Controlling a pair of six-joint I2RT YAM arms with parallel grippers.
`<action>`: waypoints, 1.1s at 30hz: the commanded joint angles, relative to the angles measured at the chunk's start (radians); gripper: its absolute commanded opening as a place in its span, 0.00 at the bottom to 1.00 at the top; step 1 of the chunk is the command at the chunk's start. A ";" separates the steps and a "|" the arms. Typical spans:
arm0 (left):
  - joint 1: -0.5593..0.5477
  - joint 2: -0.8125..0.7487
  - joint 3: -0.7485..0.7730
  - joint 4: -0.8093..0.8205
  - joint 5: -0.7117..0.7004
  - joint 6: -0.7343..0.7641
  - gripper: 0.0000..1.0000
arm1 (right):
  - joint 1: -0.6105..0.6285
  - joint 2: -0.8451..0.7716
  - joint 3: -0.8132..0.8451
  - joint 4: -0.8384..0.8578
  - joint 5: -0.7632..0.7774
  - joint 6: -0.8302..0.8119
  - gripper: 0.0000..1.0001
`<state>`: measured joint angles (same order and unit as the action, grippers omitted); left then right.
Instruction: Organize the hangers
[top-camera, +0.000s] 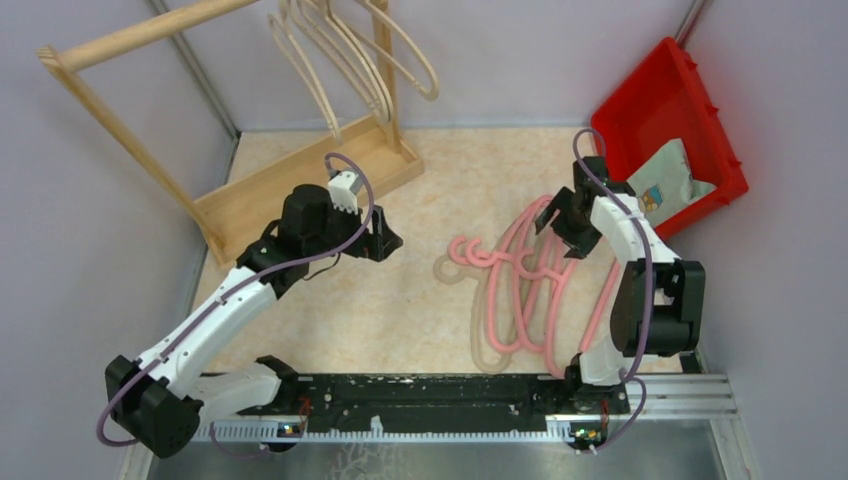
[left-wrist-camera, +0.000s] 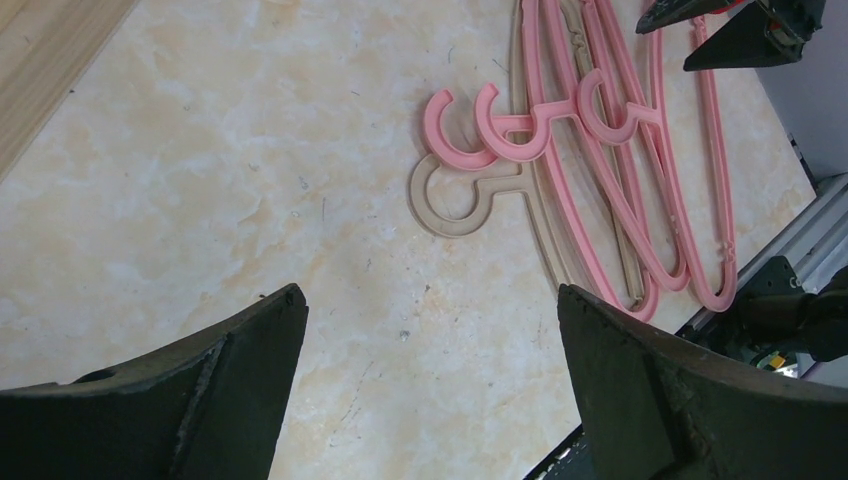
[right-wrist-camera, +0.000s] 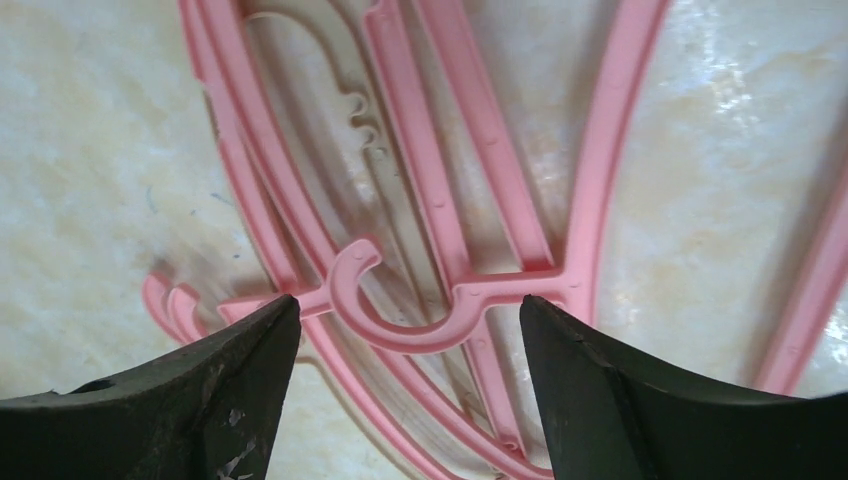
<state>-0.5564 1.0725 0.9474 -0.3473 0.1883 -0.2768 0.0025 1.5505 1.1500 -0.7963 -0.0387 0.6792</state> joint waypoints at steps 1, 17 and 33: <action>-0.008 0.019 -0.015 0.084 0.043 0.000 1.00 | -0.002 -0.018 0.014 -0.063 0.160 -0.001 0.80; -0.009 0.002 -0.049 0.076 0.045 0.044 1.00 | -0.069 0.169 -0.042 0.008 0.324 0.017 0.68; -0.007 -0.001 -0.033 0.044 0.004 0.046 1.00 | -0.086 0.174 -0.012 0.033 0.209 -0.013 0.00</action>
<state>-0.5594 1.0882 0.8986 -0.2966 0.1951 -0.2451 -0.0708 1.7805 1.1461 -0.7502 0.2195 0.6727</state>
